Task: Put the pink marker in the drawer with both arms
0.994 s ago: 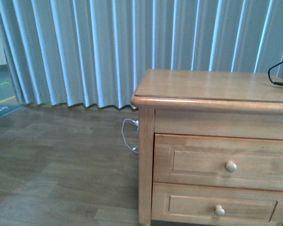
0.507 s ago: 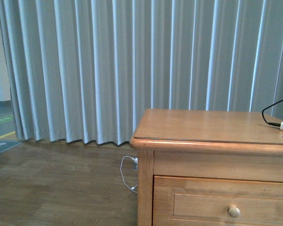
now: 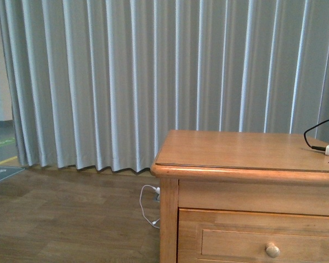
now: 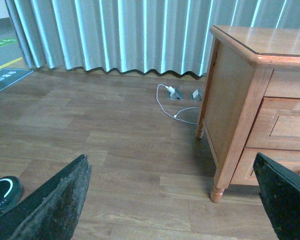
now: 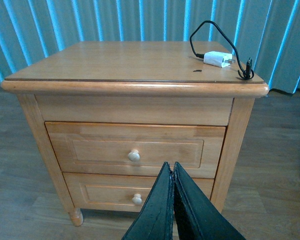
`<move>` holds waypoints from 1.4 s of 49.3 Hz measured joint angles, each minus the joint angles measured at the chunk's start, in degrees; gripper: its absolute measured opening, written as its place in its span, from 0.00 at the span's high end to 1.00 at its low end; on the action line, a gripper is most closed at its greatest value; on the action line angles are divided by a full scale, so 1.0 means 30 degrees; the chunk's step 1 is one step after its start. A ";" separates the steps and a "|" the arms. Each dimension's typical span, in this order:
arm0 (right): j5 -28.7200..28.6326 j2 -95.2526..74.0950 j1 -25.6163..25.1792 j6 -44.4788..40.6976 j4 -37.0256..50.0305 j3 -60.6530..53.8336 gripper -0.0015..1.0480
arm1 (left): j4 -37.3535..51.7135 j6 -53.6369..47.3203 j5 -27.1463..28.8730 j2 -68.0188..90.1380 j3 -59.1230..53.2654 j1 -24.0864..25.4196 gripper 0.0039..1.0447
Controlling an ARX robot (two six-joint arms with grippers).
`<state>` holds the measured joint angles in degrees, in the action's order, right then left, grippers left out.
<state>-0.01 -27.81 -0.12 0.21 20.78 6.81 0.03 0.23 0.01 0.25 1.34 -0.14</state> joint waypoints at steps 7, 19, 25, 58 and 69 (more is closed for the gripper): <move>0.0000 0.1071 0.0000 0.0000 -0.0452 -0.0634 0.99 | 0.0000 0.0000 0.0000 0.0000 0.0000 0.0000 0.06; -0.0007 0.2659 0.0000 0.0000 -0.1384 -0.1231 0.99 | 0.0000 0.0000 0.0000 0.0000 0.0000 0.0000 0.06; -0.0007 0.3388 0.0000 0.0000 -0.1902 -0.1464 0.99 | 0.0000 0.0000 0.0000 0.0000 0.0000 0.0000 0.06; -0.0015 0.9100 0.0000 -0.0015 -0.6805 -0.2157 0.99 | 0.0000 0.0000 0.0000 0.0000 0.0000 0.0000 0.06; -0.0015 0.9187 0.0000 -0.0036 -0.6900 -0.2157 0.85 | 0.0000 0.0000 0.0000 0.0000 0.0000 0.0000 0.06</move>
<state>-0.05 -0.25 -0.12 0.10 0.08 0.34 0.03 0.23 0.01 0.25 1.34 -0.14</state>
